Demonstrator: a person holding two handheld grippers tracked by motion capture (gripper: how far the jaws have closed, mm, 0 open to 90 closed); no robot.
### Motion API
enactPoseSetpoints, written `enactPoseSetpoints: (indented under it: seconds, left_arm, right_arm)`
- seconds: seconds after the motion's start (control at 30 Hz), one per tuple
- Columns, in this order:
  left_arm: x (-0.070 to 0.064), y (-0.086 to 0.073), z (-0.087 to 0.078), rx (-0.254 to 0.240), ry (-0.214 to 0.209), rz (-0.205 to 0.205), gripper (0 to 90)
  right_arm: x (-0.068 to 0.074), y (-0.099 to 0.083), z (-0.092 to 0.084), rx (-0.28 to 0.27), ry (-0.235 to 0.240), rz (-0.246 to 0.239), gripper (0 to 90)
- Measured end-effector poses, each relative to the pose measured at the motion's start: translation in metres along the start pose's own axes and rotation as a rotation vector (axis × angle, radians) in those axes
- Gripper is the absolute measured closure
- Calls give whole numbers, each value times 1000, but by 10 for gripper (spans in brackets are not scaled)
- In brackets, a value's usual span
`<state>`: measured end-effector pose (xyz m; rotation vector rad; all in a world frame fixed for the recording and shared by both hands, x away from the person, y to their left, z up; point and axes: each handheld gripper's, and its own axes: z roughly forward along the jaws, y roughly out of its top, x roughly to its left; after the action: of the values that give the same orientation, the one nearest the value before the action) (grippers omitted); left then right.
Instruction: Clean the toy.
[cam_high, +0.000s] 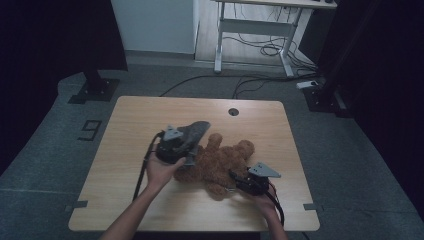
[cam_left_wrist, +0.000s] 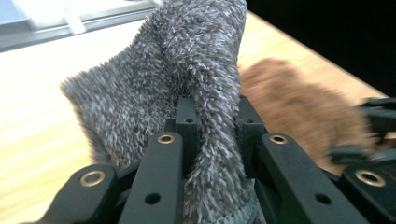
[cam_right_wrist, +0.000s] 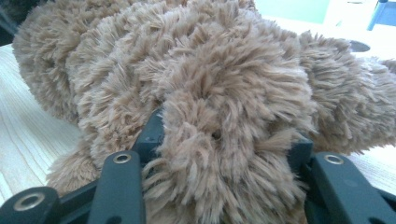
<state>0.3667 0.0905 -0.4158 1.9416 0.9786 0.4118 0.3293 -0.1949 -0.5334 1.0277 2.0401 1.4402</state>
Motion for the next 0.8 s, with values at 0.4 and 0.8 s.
enactPoseSetpoints:
  seconds: [0.4, 0.8]
  left_arm:
    - [-75, 9, 95, 112, -78, 106, 755]
    - [0, -16, 38, 85, 44, 20, 758]
  right_arm:
    - [4, -1, 0, 3, -28, -30, 493]
    - [4, -1, 0, -4, -34, -38, 498]
